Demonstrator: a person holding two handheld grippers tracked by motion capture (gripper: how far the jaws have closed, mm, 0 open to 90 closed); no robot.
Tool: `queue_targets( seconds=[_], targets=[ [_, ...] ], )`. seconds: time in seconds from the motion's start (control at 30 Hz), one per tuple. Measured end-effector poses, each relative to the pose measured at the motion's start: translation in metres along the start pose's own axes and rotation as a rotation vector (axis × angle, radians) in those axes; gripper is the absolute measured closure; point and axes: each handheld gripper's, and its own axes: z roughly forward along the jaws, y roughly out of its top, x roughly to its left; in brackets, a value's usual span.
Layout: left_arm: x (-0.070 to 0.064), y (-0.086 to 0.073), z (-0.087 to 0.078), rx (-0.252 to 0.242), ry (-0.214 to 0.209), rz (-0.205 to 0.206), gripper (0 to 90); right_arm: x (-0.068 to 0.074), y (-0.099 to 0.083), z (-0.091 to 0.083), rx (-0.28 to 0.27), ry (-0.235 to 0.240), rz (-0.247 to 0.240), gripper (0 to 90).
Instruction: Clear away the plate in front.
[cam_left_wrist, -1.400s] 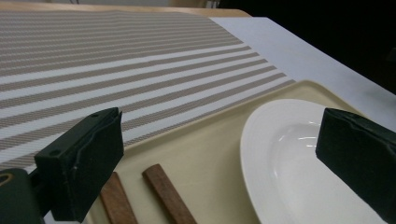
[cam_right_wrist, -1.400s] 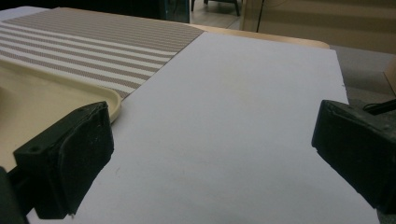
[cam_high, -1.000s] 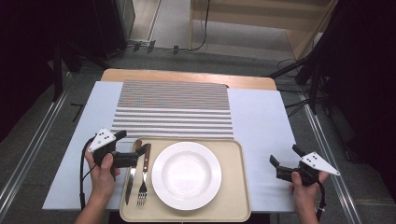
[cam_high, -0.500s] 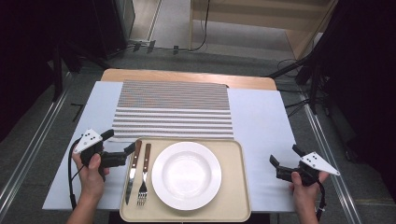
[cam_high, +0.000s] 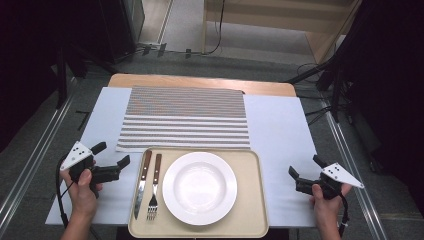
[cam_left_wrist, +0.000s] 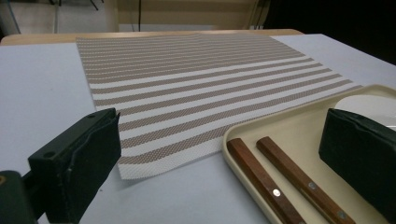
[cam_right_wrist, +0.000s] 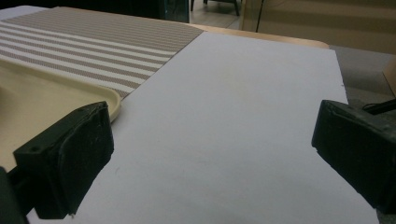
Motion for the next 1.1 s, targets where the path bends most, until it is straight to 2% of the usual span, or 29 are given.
queue_targets(
  seconds=[0.33, 0.63, 0.8, 0.9, 1.1],
  targets=[
    [0.012, -0.009, -0.011, 0.001, 0.017, 0.005, 0.0, 0.0, 0.0, 0.0, 0.0, -0.001, -0.001, 0.0],
    [0.024, -0.018, -0.016, 0.016, 0.068, 0.004, 0.0, 0.0, 0.0, 0.0, -0.001, -0.002, -0.002, 0.0],
    [0.027, -0.019, -0.02, 0.014, 0.077, 0.007, 0.0, 0.0, 0.0, 0.0, -0.003, 0.0, -0.004, 0.0],
    [0.03, -0.021, -0.023, 0.008, 0.078, -0.012, 0.0, 0.001, 0.0, 0.0, -0.004, 0.001, -0.01, 0.0],
    [0.03, -0.021, -0.02, 0.011, 0.073, -0.017, 0.0, 0.0, 0.0, 0.0, -0.005, -0.006, -0.005, 0.0]
  ],
)
